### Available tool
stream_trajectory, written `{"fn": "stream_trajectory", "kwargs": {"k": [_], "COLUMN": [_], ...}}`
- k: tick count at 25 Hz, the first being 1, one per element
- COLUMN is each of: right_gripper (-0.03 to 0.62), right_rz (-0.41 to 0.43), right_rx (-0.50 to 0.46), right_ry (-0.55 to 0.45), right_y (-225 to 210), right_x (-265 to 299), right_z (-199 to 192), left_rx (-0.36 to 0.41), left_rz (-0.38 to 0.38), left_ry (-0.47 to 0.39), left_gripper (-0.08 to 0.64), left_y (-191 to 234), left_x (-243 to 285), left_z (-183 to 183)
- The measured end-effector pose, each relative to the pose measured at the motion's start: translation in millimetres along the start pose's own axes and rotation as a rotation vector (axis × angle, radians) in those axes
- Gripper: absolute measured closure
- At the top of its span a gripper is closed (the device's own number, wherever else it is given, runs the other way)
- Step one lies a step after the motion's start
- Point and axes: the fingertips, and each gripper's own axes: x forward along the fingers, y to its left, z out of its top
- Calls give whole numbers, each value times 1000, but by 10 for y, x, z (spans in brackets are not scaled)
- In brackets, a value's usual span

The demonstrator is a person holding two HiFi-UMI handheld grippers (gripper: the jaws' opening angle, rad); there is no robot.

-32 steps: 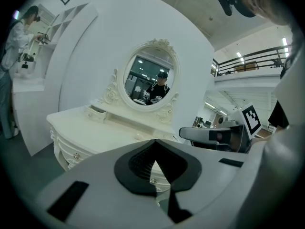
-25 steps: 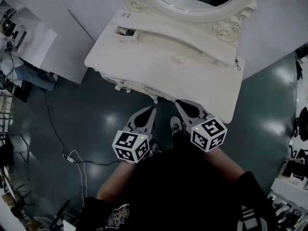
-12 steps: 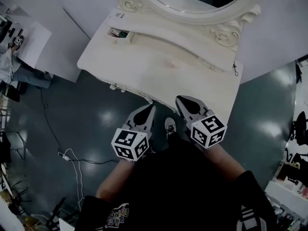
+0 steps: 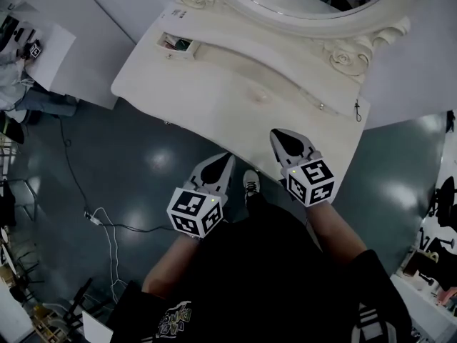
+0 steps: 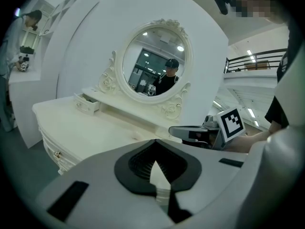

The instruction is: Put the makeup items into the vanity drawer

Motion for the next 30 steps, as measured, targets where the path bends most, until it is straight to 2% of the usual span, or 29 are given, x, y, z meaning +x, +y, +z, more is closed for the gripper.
{"fn": "stream_trajectory", "kwargs": {"k": [10,12,17,27,30], "right_gripper": [555,484,465,449,468], "right_rz": [-6,3,-3,-17,-24], "right_rx": [-122,-140,-228,-414,-443], "right_ry": [124,151,219,320,333], "right_y": [-560,-632,-802,-952,-954], "right_x": [643,780,1106,1545,1603], "right_z": [-205,-260,-392,-501,-502], "left_rx": [-25,-30,-44,-83,-94], "left_rz": [39,48,79,161,176], "left_ry": [33,37,38,30,28], "left_gripper": [560,560,560,560,560], "left_y": [149,181,273,527,571], "left_x": [262,307,346,281,238], "left_z": [-31,-28,3,-1,-10]}}
